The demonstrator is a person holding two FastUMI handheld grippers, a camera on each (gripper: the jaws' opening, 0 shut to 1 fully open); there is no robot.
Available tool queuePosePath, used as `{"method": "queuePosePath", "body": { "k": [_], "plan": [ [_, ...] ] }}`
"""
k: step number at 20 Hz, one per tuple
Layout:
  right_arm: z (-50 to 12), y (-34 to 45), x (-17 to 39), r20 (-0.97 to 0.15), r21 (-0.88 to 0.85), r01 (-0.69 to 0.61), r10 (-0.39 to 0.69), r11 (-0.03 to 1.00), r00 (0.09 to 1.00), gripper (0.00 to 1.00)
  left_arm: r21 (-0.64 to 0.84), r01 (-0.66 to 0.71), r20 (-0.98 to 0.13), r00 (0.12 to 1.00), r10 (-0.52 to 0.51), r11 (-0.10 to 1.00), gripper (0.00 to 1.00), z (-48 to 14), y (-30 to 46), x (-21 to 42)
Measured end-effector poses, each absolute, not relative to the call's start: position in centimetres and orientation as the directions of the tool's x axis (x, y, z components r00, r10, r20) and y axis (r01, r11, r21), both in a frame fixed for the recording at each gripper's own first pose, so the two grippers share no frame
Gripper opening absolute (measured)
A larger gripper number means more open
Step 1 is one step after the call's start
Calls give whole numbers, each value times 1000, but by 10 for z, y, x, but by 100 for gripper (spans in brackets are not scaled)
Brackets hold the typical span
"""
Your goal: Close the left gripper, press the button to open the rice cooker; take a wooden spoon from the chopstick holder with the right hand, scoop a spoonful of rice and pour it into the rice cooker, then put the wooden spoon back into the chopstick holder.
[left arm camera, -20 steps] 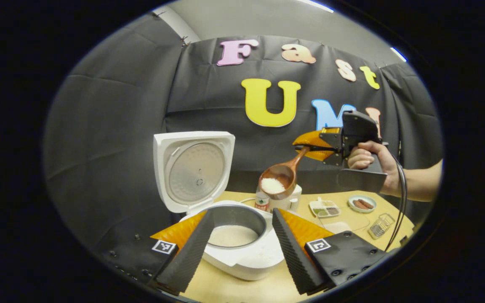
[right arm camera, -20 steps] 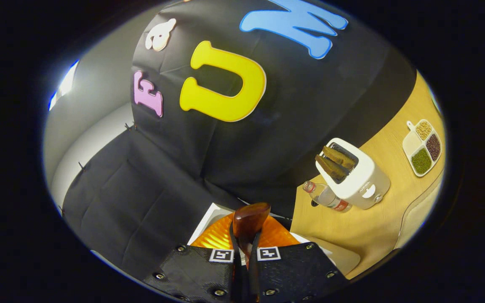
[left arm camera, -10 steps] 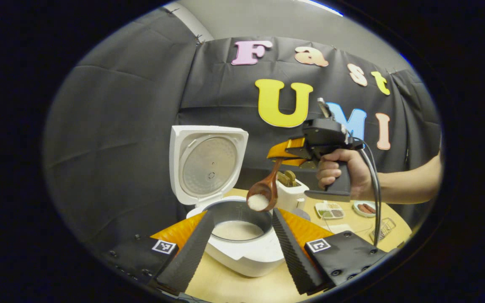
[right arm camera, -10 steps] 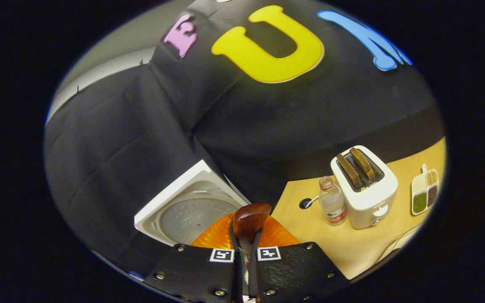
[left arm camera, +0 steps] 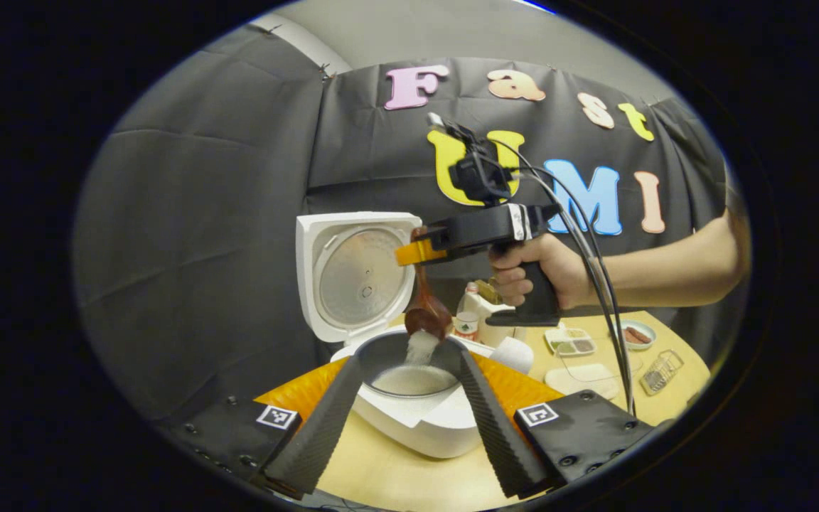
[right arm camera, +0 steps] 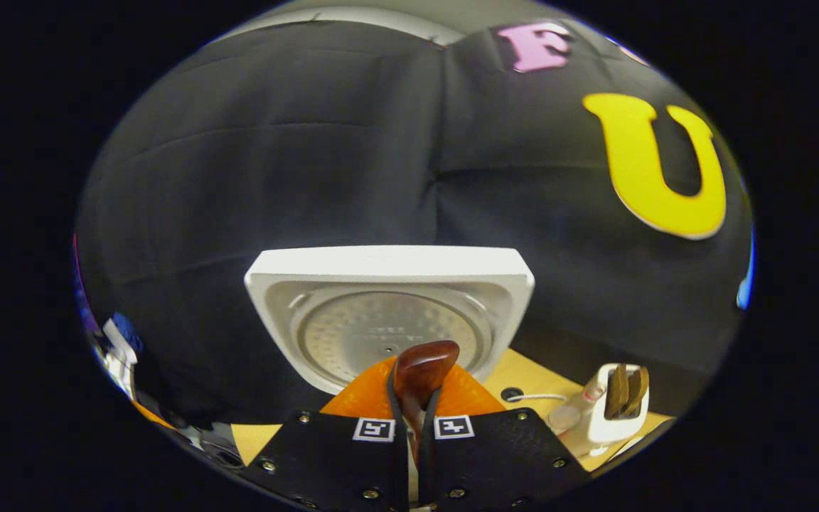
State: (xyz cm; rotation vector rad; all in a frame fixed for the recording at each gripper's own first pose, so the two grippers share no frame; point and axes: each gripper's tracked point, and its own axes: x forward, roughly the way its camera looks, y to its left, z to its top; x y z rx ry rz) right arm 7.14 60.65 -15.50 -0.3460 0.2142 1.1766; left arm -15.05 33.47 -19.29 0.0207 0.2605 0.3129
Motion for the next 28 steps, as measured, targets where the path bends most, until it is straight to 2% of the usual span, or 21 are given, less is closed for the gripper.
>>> {"method": "queuePosePath", "body": {
  "k": [1, 3, 5, 7, 11, 13, 17, 18, 21, 22, 28],
  "plan": [
    [-149, 607, 65, -336, -208, -931, 872, 299, 355, 6, 58, -304, -255, 916, 308, 951, 94, -196, 334, -151],
    [-135, 604, 58, -317, -297, -925, 890, 236, 329, 6, 54, -309, -253, 915, 313, 949, 97, -195, 332, -152],
    [-124, 603, 54, -293, -327, -918, 900, 223, 323, 6, 47, -309, -243, 919, 311, 950, 97, -189, 329, -153],
    [-121, 603, 55, -265, -285, -924, 905, 255, 331, 6, 46, -308, -242, 920, 309, 950, 94, -188, 327, -153],
    [-95, 588, 67, -210, -10, -933, 911, 360, 354, 6, 30, -292, -230, 929, 291, 956, 99, -178, 318, -152],
    [-79, 572, 80, -176, 176, -894, 907, 411, 382, 6, 19, -284, -226, 933, 281, 959, 97, -175, 314, -150],
    [-52, 519, 104, -124, 464, -781, 903, 419, 411, 6, 6, -262, -226, 940, 256, 965, 99, -169, 300, -149],
    [-48, 505, 108, -112, 510, -752, 899, 419, 424, 6, 10, -257, -226, 941, 253, 966, 97, -168, 297, -148],
    [-44, 472, 123, -77, 627, -667, 883, 403, 462, 6, 25, -234, -220, 947, 233, 972, 99, -163, 283, -142],
    [-43, 457, 127, -70, 650, -644, 875, 405, 479, 6, 24, -222, -218, 950, 222, 975, 94, -162, 277, -138],
    [-36, 364, 130, -38, 756, -516, 815, 402, 578, 6, 19, -153, -212, 965, 153, 988, 96, -152, 230, -114]
  ]
}}
